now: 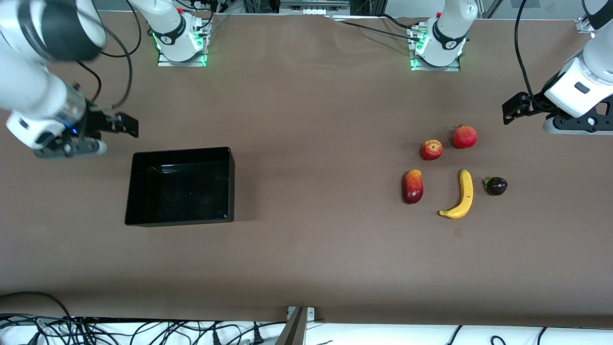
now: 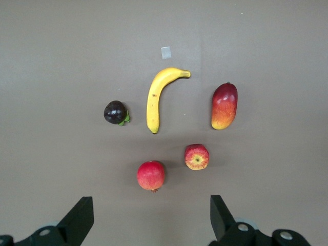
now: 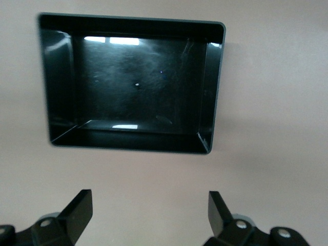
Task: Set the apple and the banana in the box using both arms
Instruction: 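Reach the right gripper down to the rim of the black box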
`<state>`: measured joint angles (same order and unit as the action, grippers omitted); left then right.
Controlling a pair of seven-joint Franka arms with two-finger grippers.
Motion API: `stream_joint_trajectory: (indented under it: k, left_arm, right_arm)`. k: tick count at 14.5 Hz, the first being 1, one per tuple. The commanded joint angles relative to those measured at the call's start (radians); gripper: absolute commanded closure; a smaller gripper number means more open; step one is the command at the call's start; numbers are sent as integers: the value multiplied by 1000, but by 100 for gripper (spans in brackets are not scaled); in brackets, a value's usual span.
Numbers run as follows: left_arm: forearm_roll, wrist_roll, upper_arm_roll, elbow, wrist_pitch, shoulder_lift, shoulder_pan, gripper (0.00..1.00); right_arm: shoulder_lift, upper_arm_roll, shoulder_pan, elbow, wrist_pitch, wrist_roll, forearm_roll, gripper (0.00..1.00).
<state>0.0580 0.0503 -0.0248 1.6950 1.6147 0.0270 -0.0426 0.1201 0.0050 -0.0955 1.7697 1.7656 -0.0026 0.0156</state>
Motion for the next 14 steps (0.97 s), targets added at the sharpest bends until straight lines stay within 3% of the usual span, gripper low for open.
stream_joint_trajectory:
  k: [1,7,12,13,14]
  left_arm:
    - [-26,-23,5,-31,-27,-10,-3,0]
    - [-26,-21,3,-31,-27,-10,-3,0]
    - [-26,-21,5,-31,-27,-10,-3,0]
    - [-26,-23,5,-31,-27,-10,-2,0]
    - [-26,-23,5,-31,-27,-10,-2,0]
  right_arm:
    - [78,-37,8,66,135,-2,17,0]
    - [285,-76,36,109,405,-37,3,0]
    - [378,-76,79,109,505,-40,-5,2]
    - [386,-76,80,111,511,-42,-5,11]
    - [386,-76,85,112,509,-49,-5,32]
